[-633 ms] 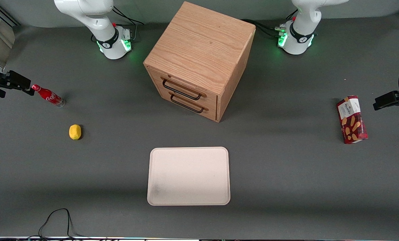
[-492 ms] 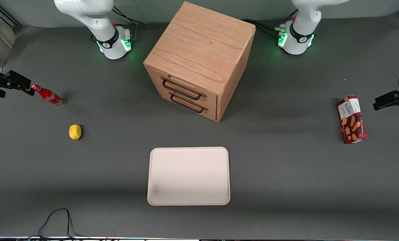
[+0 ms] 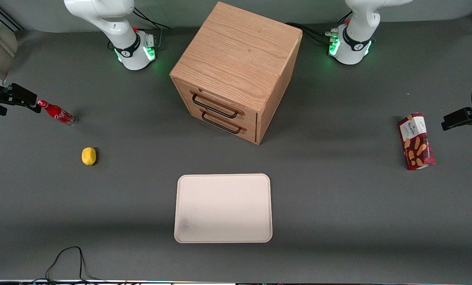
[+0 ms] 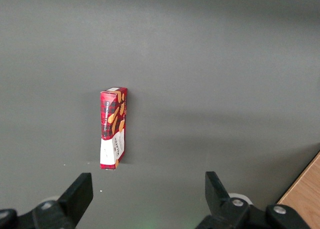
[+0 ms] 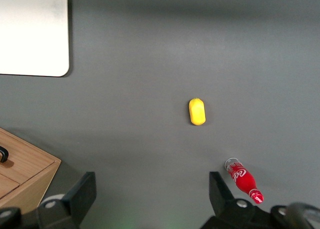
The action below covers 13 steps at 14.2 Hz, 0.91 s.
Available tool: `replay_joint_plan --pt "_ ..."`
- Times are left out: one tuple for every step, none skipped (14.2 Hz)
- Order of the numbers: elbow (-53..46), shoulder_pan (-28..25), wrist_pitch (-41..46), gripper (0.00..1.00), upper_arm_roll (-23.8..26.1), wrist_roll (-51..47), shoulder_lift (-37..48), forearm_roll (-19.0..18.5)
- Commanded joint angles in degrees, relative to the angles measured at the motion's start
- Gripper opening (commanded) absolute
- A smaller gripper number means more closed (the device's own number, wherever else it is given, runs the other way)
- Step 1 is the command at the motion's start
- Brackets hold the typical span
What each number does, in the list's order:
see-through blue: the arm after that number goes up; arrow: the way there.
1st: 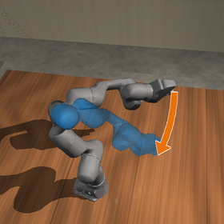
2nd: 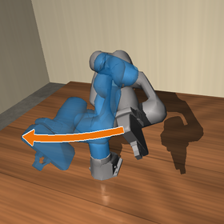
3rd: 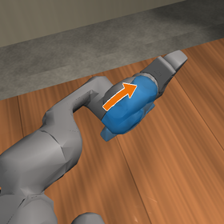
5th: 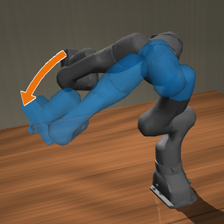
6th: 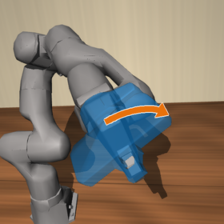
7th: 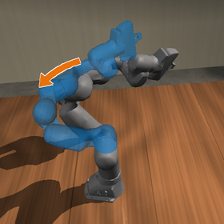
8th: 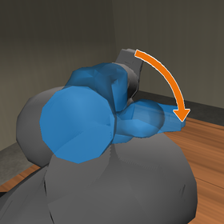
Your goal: Place coke bottle on tray
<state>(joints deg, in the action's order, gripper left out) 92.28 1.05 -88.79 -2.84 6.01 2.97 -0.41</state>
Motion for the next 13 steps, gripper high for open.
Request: replay_joint_plan --pt "-0.1 -0.8 0.8 1.00 -0.9 1.1 0.6 0.6" --pt "-0.1 -0.8 0.8 1.00 -0.9 1.4 0.6 0.5" --pt "-0.1 -0.8 0.8 1.00 -0.9 1.6 0.6 0.5" --pt "-0.1 -0.8 0.8 1.00 -0.9 1.6 0.6 0.5" --pt "-0.1 -0.8 0.8 1.00 -0.9 1.6 0.6 0.5" --pt "0.0 -0.7 0.8 1.00 -1.0 1.6 0.6 0.5" --pt "0.0 -0.7 0.9 1.00 -1.1 1.6 0.6 0.5" --pt "0.1 -0.7 0.9 1.00 -1.1 1.6 0.6 0.5" --pt "0.1 -0.7 1.0 1.00 -1.2 1.6 0.7 0.6" --pt "0.1 -0.7 1.3 1.00 -1.3 1.6 0.7 0.6" --pt "0.2 -0.7 1.4 1.00 -1.5 1.6 0.8 0.6" --pt "0.2 -0.7 1.4 1.00 -1.9 1.6 0.9 0.6" --pt "0.4 -0.8 1.4 1.00 -2.2 1.7 1.1 0.6"
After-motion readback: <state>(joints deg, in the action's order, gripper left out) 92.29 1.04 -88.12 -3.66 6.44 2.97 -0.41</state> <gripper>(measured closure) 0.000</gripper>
